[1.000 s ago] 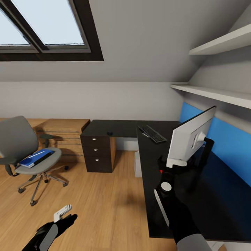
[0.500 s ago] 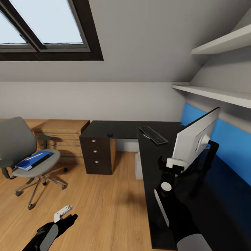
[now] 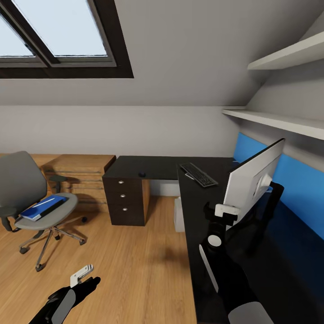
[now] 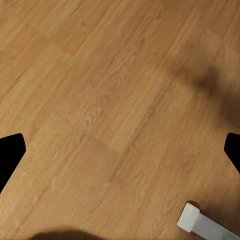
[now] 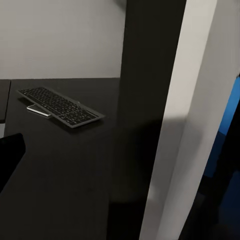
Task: In the bedroom, organize the workspace by keeping the computer under the desk, ensuring the monitor is on the desk, placing the keyboard on the desk next to the monitor, placing the mouse on the desk next to the keyboard, moving the folder from the swivel chair onto the desk next to the mouse, stacking the notebook on top of the folder with the pen on top of the notebook, and positioning the swivel chair next to the desk.
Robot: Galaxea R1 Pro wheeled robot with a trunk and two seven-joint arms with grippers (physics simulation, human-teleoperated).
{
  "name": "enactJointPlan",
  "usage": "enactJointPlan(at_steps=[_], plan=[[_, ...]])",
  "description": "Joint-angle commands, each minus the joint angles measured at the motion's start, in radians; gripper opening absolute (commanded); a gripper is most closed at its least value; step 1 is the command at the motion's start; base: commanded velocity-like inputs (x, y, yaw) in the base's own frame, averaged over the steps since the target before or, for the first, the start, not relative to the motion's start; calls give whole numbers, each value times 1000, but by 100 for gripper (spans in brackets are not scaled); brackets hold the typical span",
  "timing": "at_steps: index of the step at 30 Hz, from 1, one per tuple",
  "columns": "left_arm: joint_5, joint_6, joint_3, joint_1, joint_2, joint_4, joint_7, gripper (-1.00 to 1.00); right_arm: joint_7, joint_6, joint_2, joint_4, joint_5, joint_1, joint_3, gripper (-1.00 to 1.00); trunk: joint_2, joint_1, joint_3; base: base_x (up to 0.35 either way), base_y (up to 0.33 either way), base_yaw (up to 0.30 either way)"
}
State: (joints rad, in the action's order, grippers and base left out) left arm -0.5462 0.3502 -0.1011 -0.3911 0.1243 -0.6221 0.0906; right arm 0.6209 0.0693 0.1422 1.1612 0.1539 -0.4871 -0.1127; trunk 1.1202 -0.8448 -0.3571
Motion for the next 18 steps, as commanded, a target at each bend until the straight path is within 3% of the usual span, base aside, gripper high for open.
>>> enactJointPlan(at_steps=[1, 18], plan=[[-11, 6, 0, 0, 0, -2, 7, 100, 5, 7, 0, 0, 9, -1, -1, 100, 1, 0, -1, 0, 0, 0], [-9, 4, 1, 0, -12, 19, 8, 100, 7, 9, -1, 0, 6, -1, 11, 100, 1, 0, -1, 0, 0, 0]])
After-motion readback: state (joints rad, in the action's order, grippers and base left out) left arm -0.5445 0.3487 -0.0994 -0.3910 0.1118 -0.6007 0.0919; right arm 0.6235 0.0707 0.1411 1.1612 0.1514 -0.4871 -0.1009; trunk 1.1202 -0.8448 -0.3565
